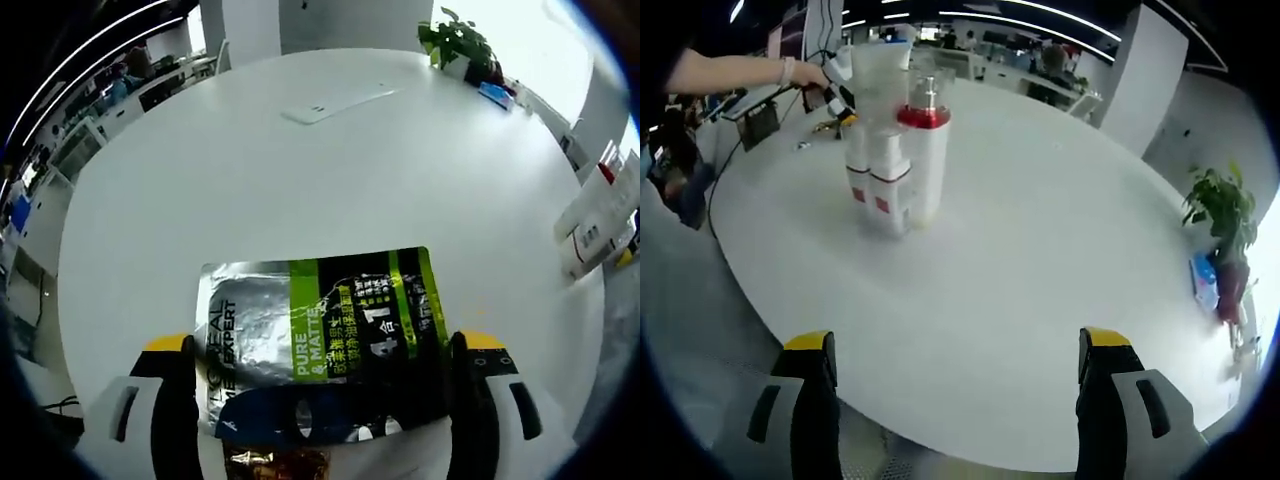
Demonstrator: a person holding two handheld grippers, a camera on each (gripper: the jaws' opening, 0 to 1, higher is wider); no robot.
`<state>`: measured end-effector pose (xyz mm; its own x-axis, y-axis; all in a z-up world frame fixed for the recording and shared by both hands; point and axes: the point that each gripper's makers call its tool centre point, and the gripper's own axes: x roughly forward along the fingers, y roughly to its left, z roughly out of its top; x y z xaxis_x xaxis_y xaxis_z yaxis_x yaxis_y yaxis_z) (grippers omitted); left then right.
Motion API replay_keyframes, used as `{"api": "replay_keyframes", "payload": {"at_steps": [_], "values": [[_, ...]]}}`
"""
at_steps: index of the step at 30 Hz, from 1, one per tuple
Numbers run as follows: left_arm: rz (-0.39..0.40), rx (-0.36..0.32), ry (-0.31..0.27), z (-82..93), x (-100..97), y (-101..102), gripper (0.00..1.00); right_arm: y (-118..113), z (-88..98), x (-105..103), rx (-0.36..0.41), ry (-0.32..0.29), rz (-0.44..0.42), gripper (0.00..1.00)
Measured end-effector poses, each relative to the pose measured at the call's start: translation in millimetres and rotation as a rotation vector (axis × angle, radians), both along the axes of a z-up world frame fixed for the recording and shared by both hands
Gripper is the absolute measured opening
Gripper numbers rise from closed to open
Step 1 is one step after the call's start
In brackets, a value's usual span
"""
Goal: Arrange the skincare products in the storage area until every visible bottle or jar stands upright without overlapping.
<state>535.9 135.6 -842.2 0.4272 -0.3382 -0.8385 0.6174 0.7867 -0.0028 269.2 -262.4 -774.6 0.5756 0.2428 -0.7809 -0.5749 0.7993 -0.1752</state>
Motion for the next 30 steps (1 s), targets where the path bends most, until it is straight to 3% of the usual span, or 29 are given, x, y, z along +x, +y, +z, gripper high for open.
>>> {"api": "replay_keyframes", "payload": {"at_steps": [10,30], "values": [[-0.019,0.008,0.01,0.7,-6.1,-3,0.96,0,-0.7,-1,-0.005,0.003,0.002,1.0],[-0.157,0.049,0.03,0.8,-24.9,-13,0.95,-2,-3.0,-2,-0.01,0.01,0.005,1.0]]}}
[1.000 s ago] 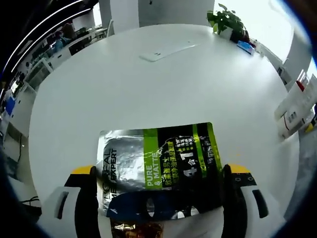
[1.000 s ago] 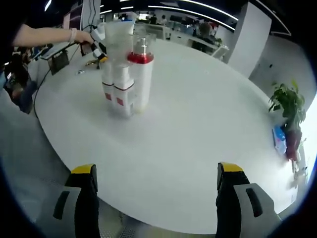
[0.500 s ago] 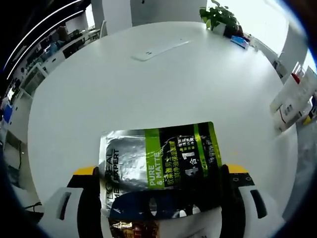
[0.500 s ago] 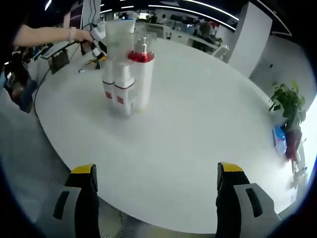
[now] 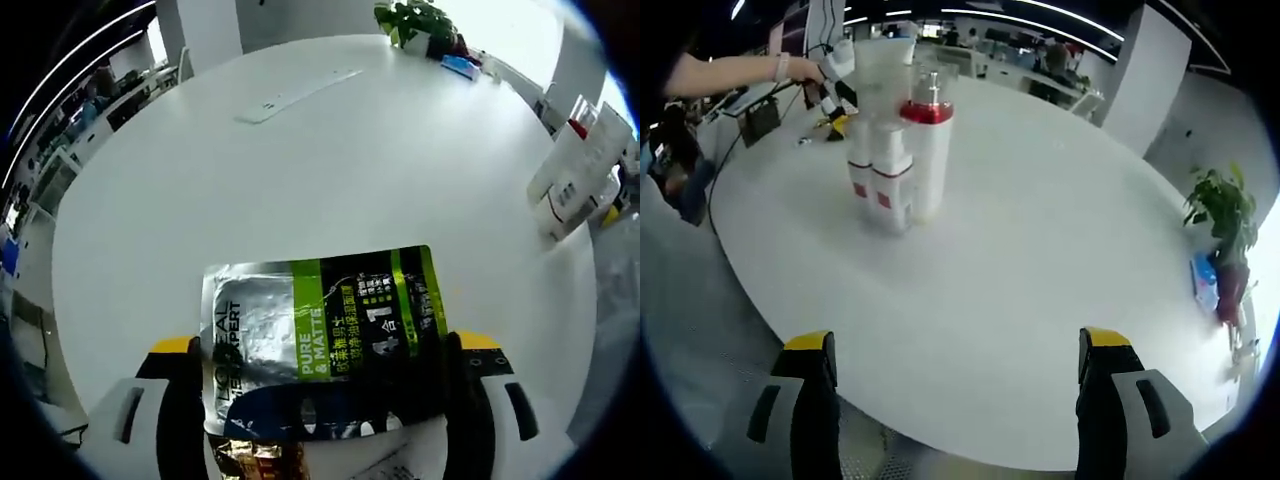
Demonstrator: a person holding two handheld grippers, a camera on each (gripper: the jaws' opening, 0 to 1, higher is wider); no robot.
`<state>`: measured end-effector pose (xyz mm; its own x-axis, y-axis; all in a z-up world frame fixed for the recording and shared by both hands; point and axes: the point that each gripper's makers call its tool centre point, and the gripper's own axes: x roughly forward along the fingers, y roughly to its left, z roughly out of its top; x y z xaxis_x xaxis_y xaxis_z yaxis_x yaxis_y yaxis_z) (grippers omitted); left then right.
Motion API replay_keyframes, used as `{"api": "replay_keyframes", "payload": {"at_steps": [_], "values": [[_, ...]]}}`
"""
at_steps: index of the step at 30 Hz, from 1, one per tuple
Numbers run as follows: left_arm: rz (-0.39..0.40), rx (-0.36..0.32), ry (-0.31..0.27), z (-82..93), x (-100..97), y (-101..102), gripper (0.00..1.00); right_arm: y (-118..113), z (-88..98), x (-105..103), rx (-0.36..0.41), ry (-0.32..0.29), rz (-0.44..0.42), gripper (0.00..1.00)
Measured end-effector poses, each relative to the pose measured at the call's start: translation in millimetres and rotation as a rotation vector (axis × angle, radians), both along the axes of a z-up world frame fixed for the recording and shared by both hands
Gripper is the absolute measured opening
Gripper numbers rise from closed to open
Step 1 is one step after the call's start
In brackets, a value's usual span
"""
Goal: Arrange the skincare products in the storage area until every visible bottle or jar stands upright without overlapping.
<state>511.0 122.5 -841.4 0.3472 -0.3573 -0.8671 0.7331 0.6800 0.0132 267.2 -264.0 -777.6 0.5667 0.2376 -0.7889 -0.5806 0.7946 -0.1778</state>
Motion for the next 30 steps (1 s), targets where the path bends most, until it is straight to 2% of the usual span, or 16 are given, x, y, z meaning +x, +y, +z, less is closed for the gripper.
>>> {"api": "replay_keyframes", "payload": {"at_steps": [13,30], "values": [[-0.085,0.013,-0.003,0.3,-21.3,-16,0.95,1,-0.3,-2,-0.004,0.004,0.003,1.0],[-0.232,0.047,0.003,0.5,-51.5,-51,0.94,0,1.8,1,0.006,-0.01,0.001,1.0]]}}
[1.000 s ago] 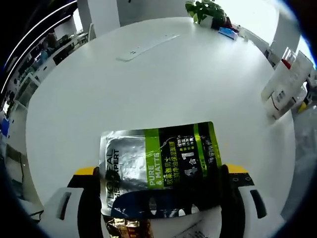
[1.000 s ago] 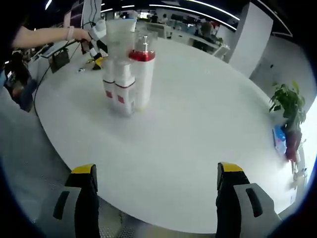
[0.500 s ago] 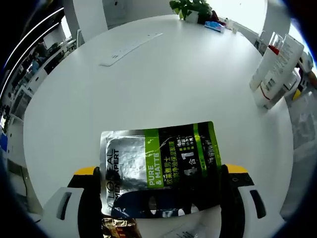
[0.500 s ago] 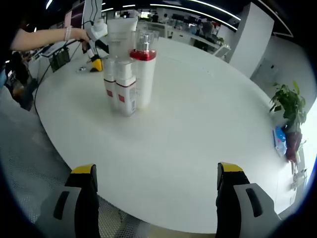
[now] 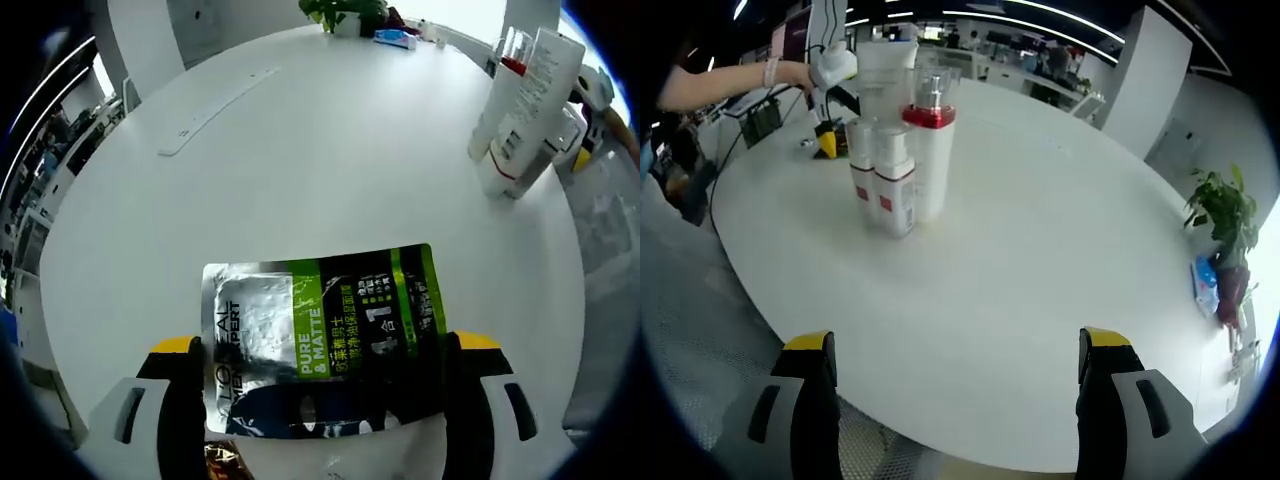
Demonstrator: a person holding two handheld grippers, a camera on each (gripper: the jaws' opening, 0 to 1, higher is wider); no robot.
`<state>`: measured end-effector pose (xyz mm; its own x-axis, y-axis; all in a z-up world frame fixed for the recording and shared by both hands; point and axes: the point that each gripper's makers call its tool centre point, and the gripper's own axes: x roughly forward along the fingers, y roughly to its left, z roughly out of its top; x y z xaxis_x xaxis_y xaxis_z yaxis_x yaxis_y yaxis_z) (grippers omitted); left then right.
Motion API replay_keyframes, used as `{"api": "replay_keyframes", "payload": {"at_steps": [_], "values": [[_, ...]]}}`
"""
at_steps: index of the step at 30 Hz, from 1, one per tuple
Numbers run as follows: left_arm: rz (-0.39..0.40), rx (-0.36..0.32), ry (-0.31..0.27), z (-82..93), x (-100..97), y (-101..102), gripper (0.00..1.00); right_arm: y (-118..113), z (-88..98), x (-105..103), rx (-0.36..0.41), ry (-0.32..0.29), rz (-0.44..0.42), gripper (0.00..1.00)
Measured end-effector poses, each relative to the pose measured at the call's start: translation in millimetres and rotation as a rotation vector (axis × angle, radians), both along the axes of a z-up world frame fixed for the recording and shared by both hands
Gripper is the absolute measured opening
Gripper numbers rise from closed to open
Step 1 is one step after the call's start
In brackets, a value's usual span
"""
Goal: Arrange the skincare products in the storage area until every visible bottle or jar stands upright without overlapping.
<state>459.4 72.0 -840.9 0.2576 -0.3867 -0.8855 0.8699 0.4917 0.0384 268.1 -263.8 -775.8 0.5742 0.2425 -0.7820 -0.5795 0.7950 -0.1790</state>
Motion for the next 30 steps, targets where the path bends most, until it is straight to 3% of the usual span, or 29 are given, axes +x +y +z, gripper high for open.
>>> {"api": "replay_keyframes", "payload": {"at_steps": [4,9,16,30], "values": [[-0.033,0.009,-0.004,0.0,-5.2,-7,0.94,1,0.5,0,0.001,-0.004,0.003,1.0],[-0.066,0.014,-0.003,5.8,-30.3,-20,0.94,2,1.1,0,0.0,-0.006,0.009,1.0],[-0.121,0.024,-0.001,3.7,-29.6,-32,0.94,2,1.4,-1,-0.001,-0.006,0.011,1.0],[-0.198,0.031,0.026,4.4,-61.4,-51,0.94,4,2.9,-2,0.008,-0.011,0.012,1.0]]}}
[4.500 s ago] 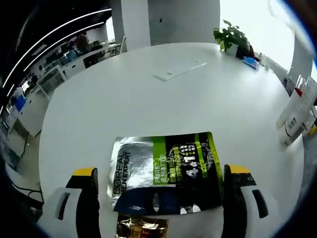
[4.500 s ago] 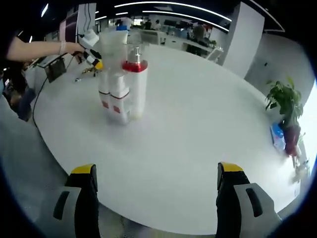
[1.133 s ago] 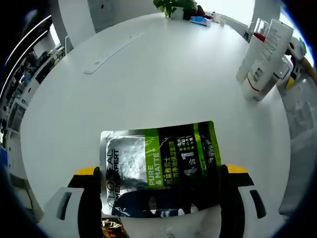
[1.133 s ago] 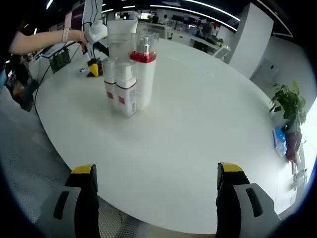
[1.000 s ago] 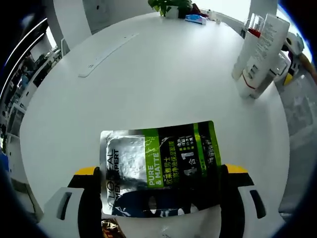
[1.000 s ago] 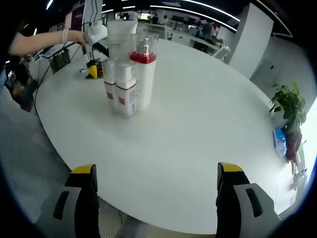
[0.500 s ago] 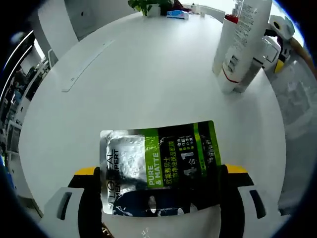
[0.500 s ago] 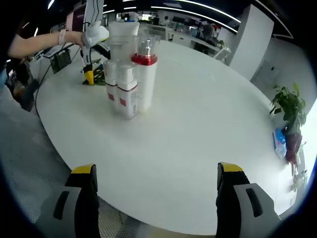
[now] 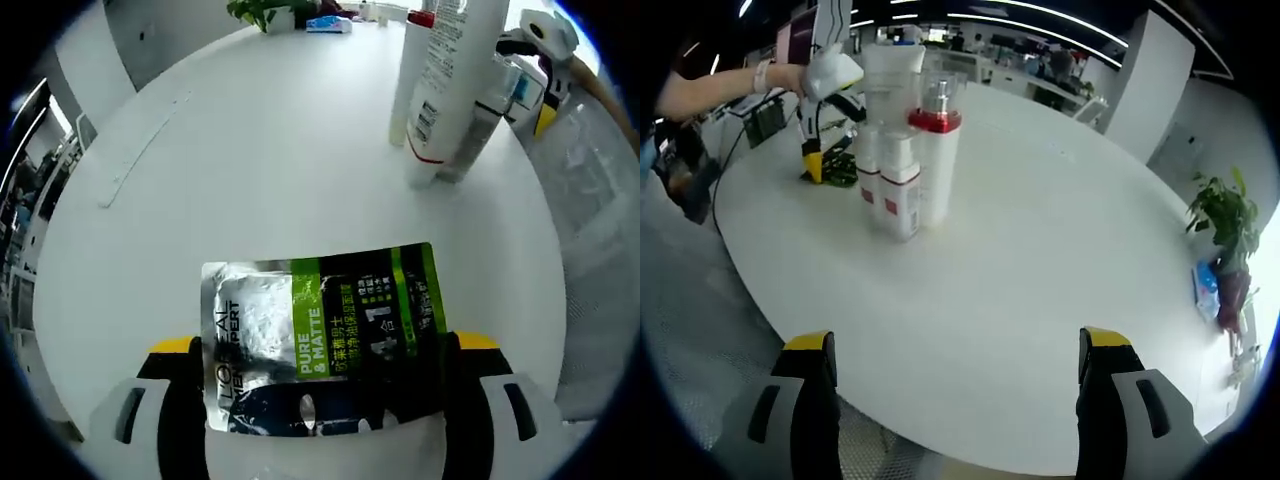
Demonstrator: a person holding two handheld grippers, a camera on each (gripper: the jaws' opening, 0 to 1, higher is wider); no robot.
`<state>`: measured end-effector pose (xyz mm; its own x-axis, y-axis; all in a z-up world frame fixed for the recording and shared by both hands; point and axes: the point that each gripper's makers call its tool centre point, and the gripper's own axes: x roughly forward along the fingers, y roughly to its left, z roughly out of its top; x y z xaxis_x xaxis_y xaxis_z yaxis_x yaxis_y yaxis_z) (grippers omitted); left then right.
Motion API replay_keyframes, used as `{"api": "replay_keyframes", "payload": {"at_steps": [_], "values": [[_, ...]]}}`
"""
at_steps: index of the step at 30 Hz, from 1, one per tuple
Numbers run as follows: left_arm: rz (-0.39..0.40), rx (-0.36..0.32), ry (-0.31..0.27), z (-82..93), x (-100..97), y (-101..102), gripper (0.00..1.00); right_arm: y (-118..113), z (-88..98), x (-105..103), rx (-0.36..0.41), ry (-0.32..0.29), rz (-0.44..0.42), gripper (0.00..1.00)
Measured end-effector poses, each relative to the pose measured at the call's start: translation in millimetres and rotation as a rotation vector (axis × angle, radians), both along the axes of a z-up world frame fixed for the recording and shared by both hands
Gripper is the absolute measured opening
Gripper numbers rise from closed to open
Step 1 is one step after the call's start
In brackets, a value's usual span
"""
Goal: Arrange the skincare products in the storage area until every visible bottle or jar stands upright without overlapping.
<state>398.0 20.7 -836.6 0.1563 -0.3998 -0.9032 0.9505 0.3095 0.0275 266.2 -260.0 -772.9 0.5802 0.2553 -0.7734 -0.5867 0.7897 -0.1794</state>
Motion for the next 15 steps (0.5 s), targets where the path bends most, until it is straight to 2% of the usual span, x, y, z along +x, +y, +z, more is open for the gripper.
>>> {"api": "replay_keyframes", "payload": {"at_steps": [5,11,15], "values": [[-0.02,0.003,0.003,0.5,-1.7,-5,0.94,5,4.4,2,0.031,-0.017,0.003,1.0],[-0.038,0.01,-0.002,6.7,-25.5,-16,0.94,11,8.0,4,0.068,-0.027,0.013,1.0],[-0.049,0.016,-0.001,6.3,-30.5,-19,0.94,16,12.0,5,0.095,-0.039,0.025,1.0]]}}
